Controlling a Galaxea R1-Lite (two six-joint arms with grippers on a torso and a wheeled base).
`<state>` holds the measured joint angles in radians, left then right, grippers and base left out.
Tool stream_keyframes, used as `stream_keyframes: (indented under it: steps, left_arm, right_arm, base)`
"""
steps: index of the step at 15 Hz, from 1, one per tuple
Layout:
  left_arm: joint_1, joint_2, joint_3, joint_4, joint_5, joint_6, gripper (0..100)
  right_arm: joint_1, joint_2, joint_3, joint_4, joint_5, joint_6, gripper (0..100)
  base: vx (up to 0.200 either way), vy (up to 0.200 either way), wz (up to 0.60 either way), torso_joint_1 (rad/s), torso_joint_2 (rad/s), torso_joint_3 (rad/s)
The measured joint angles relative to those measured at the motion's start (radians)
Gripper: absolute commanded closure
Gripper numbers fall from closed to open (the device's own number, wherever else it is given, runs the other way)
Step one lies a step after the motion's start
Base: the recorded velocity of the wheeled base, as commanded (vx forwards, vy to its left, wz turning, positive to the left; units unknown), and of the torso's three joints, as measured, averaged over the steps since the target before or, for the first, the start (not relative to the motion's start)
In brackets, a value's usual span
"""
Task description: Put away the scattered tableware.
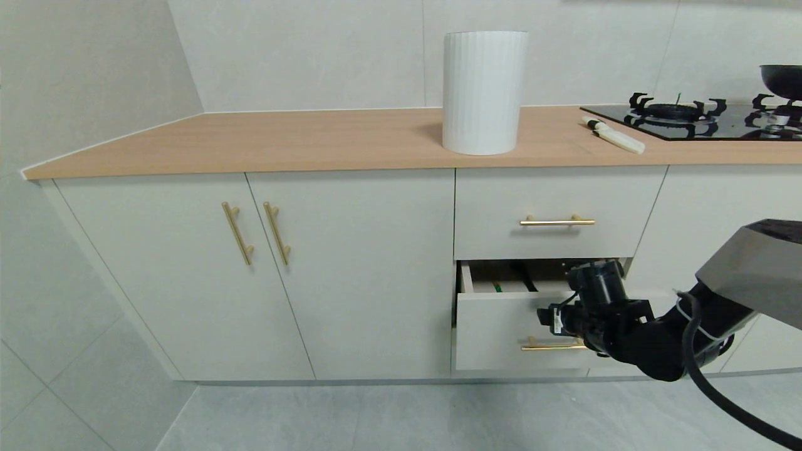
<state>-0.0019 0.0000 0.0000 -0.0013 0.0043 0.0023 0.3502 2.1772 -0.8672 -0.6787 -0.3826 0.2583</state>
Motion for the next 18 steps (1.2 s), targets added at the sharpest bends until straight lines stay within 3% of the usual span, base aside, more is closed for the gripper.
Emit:
stream_keyframes:
  steps: [10, 18]
  left_arm:
    - [0.0, 0.0, 0.0, 0.0, 0.0, 0.0, 0]
    - [0.0, 0.0, 0.0, 0.0, 0.0, 0.0, 0]
  right_arm:
    - [-0.033, 0.095, -0.168, -0.007, 0.005, -0.058, 0]
    - [-0.083, 0.234, -0.261, -0.174, -0.001, -0.056, 0]
  base:
    - [0.0, 0.0, 0.0, 0.0, 0.0, 0.0]
    - [0.0, 0.0, 0.0, 0.0, 0.0, 0.0]
